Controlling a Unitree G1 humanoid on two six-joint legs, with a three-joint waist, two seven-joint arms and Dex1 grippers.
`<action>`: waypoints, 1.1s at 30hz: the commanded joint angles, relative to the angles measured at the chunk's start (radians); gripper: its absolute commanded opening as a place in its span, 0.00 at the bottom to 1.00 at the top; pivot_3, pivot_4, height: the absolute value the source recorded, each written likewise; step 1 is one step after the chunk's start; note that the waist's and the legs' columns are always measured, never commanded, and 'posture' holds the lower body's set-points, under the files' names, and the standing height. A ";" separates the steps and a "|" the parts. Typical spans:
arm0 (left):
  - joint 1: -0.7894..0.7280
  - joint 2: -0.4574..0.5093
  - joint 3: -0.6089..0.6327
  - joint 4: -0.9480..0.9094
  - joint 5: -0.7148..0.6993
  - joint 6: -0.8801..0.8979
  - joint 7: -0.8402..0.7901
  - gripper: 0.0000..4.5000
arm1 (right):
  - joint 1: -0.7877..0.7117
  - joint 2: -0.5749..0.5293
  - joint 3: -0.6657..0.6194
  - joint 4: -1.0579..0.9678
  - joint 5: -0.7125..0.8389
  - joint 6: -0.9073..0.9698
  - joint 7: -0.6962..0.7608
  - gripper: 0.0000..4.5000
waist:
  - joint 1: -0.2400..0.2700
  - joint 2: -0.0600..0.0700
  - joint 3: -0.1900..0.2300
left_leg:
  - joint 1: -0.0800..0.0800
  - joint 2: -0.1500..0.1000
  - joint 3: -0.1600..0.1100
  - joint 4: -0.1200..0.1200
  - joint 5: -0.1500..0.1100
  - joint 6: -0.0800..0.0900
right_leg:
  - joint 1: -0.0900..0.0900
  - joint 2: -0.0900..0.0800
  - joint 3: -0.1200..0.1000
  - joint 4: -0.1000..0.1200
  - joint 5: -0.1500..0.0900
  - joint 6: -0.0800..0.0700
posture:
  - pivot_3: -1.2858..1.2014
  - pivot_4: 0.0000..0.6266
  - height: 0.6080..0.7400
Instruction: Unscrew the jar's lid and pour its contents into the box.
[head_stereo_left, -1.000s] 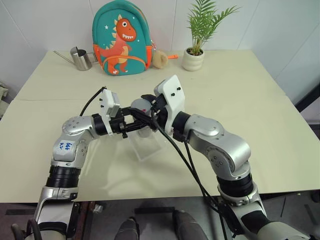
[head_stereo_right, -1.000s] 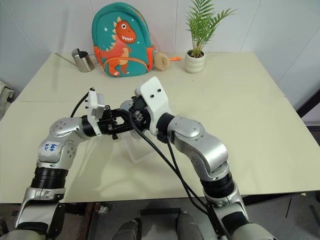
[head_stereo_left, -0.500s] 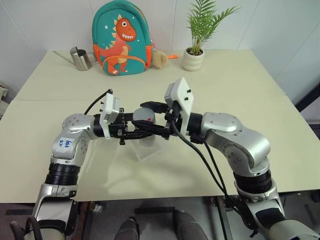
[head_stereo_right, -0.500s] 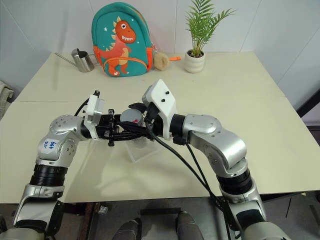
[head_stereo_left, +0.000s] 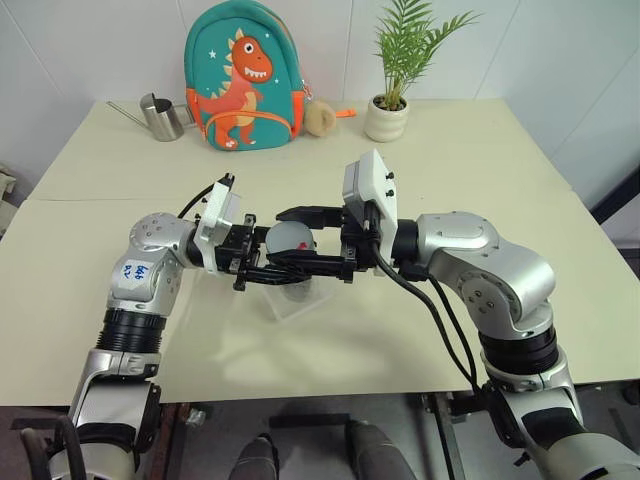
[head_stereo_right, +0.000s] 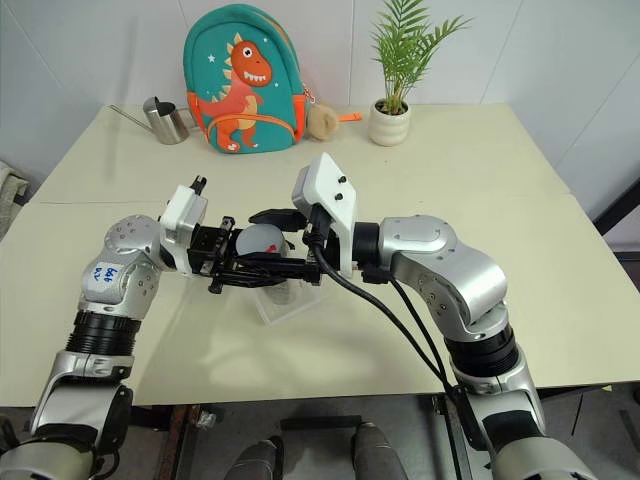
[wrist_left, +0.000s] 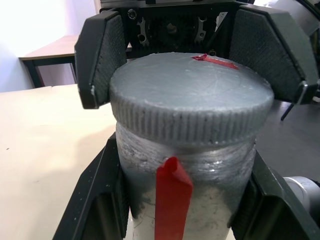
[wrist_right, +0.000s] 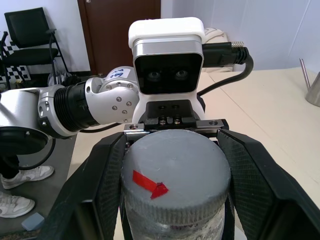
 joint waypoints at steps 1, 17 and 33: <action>-0.032 0.015 0.025 0.015 -0.004 0.018 0.027 0.45 | -0.018 0.016 0.048 -0.049 0.051 -0.030 0.068 0.57 | 0.000 0.000 0.000 | 0.000 0.000 0.000 0.000 0.000 0.000 | 0.000 0.000 0.000 0.000 0.000 0.000 | 0.52 0.24 1.00; -0.020 0.047 0.018 -0.074 -0.017 0.071 0.021 0.45 | -0.069 0.022 0.025 -0.006 -0.009 -0.048 -0.033 0.99 | 0.000 0.000 0.000 | 0.000 0.000 0.000 0.000 0.000 0.000 | -0.001 0.000 0.000 0.001 0.000 0.000 | 0.52 0.24 1.00; -0.029 0.035 0.002 -0.063 0.008 0.008 0.040 0.45 | -0.091 0.069 0.054 0.079 -0.059 -0.071 -0.095 0.99 | 0.000 0.000 0.000 | -0.001 0.000 0.000 0.000 0.000 0.000 | -0.001 0.000 0.000 0.001 0.000 0.000 | 0.52 0.24 1.00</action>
